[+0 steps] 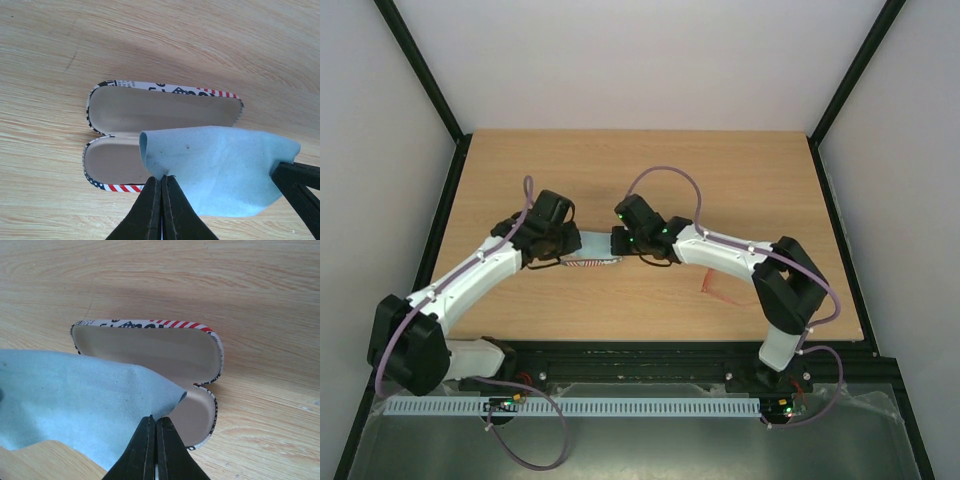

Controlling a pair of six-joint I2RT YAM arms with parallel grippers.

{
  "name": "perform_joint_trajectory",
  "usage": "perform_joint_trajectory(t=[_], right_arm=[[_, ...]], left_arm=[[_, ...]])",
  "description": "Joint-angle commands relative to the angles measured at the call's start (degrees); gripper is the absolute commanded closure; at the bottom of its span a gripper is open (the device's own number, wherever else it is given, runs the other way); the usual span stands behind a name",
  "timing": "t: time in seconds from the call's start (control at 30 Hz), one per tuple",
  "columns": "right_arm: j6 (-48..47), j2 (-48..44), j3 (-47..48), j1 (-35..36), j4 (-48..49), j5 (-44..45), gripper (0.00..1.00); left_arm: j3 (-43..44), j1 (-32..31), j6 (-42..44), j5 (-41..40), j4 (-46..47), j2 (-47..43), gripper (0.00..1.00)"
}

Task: Organize the sunglasses
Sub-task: Place the glasses cleaning cloth in the sunglasses case.

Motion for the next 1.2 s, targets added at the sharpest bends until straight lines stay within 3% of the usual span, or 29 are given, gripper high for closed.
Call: perform_joint_trajectory(t=[0.0,0.63,1.17], right_arm=[[-0.20,2.26,2.34,0.54,-2.00,-1.80,0.99],[-1.73,9.35,2.88,0.65,-1.74,-0.80,0.99],[-2.10,11.55,-1.71,0.93,3.22,0.68,0.99]], left_arm=[[0.07,1.41,2.88,2.11,-2.32,1.79,0.98],[-6.31,3.11,4.10,2.99,4.28,10.80,0.98],[-10.58,3.11,2.82,3.32,9.09,12.81,0.98]])
